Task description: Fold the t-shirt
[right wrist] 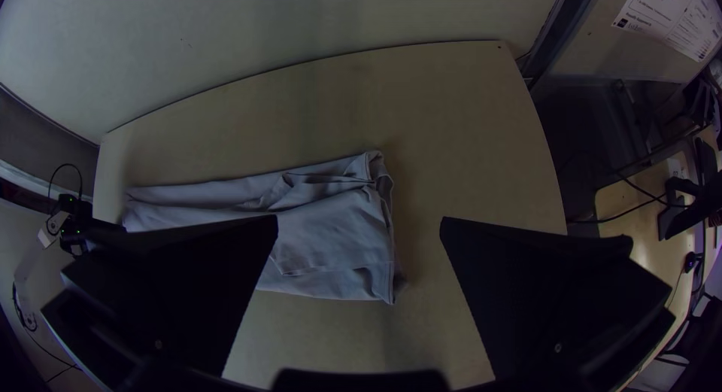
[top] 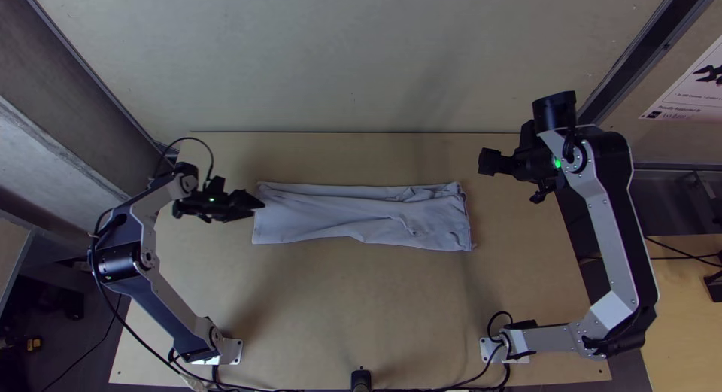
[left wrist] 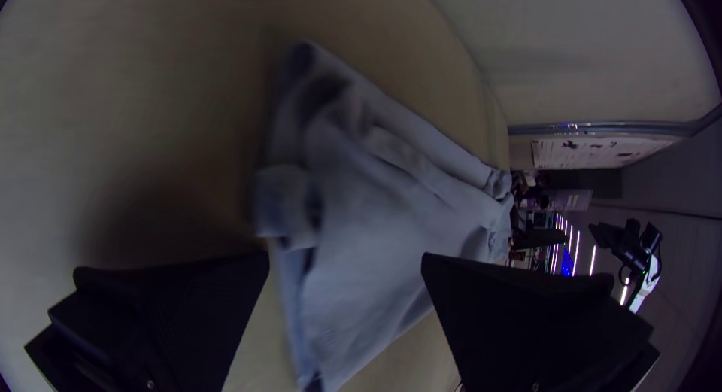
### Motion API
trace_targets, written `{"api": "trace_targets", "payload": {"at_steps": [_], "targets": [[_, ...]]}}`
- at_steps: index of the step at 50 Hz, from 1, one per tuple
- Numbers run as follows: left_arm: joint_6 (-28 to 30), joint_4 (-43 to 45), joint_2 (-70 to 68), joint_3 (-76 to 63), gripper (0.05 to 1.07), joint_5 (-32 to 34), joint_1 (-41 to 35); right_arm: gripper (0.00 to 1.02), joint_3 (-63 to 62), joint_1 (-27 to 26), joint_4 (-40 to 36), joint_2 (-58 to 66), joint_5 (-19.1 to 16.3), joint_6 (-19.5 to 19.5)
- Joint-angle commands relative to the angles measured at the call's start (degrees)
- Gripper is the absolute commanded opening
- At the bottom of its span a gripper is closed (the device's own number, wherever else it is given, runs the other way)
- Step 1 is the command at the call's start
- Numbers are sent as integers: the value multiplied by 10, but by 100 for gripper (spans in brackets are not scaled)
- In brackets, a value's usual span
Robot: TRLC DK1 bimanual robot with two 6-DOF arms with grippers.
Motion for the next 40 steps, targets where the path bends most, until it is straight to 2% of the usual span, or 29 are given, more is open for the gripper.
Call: {"api": "trace_targets", "payload": {"at_steps": [1, 8, 13, 30, 36, 40], "targets": [[-57, 25, 14, -48, 103, -23, -53, 99, -16, 4, 2, -14, -3, 14], [-118, 67, 11, -45, 103, -38, -108, 99, -23, 3, 2, -18, -3, 15], [-149, 94, 11, -41, 103, -71, -146, 99, -32, 3, 4, -25, -3, 15], [-207, 110, 31, 12, 103, -138, -259, 99, -59, -1, 11, -33, -3, 21], [-220, 118, 41, 24, 103, -197, -295, 99, -62, -2, 12, -34, -3, 23], [-225, 118, 44, 30, 99, -231, -314, 99, -64, -3, 13, -34, -3, 25]]}}
